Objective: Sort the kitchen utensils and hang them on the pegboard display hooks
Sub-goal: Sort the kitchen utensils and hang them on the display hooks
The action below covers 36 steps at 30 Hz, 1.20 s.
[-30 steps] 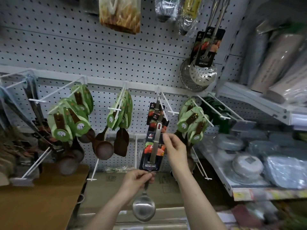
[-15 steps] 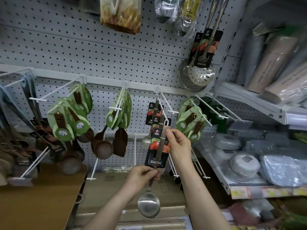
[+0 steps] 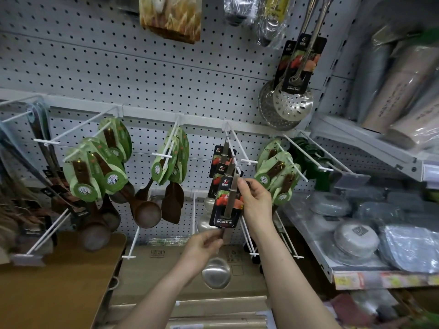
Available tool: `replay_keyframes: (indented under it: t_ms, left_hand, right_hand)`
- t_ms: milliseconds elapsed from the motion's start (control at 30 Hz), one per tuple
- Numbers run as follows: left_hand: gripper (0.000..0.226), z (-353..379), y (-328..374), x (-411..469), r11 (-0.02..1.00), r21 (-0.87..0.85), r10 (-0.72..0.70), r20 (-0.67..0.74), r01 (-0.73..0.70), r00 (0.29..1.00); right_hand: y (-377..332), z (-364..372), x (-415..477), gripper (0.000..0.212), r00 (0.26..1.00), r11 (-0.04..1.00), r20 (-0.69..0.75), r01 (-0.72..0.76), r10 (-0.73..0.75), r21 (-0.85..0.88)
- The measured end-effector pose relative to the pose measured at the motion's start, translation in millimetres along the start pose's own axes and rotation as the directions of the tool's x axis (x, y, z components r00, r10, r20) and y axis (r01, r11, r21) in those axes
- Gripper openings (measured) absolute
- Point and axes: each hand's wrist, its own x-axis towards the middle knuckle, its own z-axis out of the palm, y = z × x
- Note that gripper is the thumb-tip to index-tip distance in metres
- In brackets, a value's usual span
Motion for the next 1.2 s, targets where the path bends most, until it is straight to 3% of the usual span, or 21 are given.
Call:
replay_keyframes:
  t_ms: [167,567,833,967,1200]
  left_hand:
    - [0.049,-3,-3,5,1.0,0.001,0.002,0.014,-0.002,1.0]
    - [0.049,-2,-2,15,0.999,0.002,0.04,-0.04,-0.04,0.998]
    - [0.028,-4,-2,12,0.994,0.084,0.084,-0.108,-0.075,0.991]
    - [0.004,-4,0,11,0.988,0.128,0.1,-0.086,-0.088,0.991]
    - [0.024,-25,-2,26,0.983,0.161,0.122,-0.215,-0.088,0.969]
  right_hand:
    - [5,1,13,0.016,1.0,0.997,-0.013,-0.002,0.001,-0.076]
    - [2,3,25,0.02,0.999,0.995,0.041,0.014,-0.01,-0.097]
    - [3,6,30,0.016,0.999,0.993,0.05,-0.014,0.02,-0.117]
    - [2,11,28,0.019,0.999,0.993,0.028,-0.013,0.016,-0.115]
    - [7,10,30,0.008,0.995,0.97,0.061,0.089,-0.077,-0.225]
